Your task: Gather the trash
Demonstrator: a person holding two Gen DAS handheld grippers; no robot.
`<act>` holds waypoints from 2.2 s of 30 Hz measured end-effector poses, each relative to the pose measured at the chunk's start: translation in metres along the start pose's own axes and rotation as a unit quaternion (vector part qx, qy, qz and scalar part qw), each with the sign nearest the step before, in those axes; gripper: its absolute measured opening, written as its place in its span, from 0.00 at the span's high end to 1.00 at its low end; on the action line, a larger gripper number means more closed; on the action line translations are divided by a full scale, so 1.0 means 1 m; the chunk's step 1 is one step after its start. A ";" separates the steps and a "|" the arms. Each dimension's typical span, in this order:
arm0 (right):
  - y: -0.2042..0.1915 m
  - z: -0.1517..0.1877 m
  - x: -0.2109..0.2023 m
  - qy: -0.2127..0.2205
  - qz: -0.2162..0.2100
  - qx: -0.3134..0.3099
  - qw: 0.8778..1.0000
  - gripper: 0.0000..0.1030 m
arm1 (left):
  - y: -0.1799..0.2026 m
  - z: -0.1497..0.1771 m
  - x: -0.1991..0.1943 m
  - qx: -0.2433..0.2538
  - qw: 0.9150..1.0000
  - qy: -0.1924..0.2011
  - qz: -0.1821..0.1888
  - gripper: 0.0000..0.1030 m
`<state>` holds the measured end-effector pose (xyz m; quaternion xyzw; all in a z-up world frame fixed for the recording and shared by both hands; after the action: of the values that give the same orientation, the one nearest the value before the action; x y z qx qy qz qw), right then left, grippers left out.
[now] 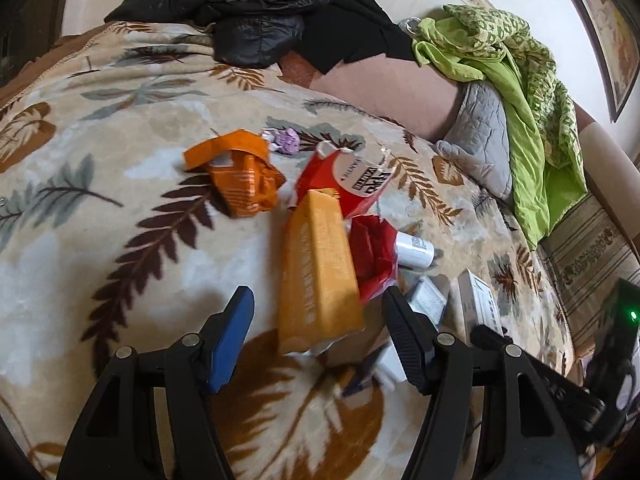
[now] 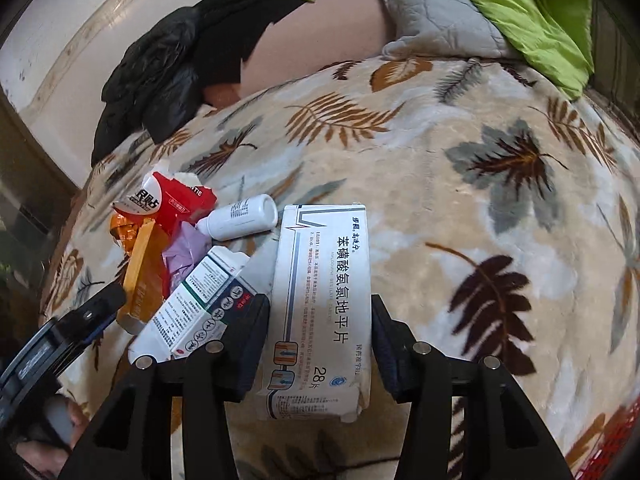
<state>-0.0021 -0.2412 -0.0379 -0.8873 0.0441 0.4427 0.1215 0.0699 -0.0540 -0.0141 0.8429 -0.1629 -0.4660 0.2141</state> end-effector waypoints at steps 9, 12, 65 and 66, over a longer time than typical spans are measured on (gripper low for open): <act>-0.013 -0.002 -0.009 0.019 -0.009 -0.011 1.000 0.49 | -0.007 -0.008 0.027 0.004 0.999 -0.012 -0.035 0.70; -0.017 -0.003 -0.009 0.022 -0.013 -0.013 1.000 0.49 | -0.018 -0.009 0.030 -0.001 0.999 -0.015 -0.045 0.79; -0.048 0.062 -0.099 0.094 -0.055 -0.015 0.994 0.49 | 0.030 0.100 -0.097 0.137 0.988 0.070 -0.001 0.79; -0.048 0.062 -0.098 0.094 -0.056 -0.015 0.994 0.49 | 0.030 0.100 -0.097 0.137 0.988 0.069 -0.001 0.79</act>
<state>-0.1003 -0.1822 0.0132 -0.9276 -0.0009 0.3508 0.1284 -0.0673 -0.0542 0.0234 0.8947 -0.2095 -0.3798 0.1071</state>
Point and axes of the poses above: each gripper's, at about its wrist camera, not at the fingertips, and x roughly the way its jaws point, y to its right, z to its underside, the point moved 8 cm from there along x, roughly the way its jaws point, and after that the axes turned 13 degrees about -x, right-handed, at the moved point
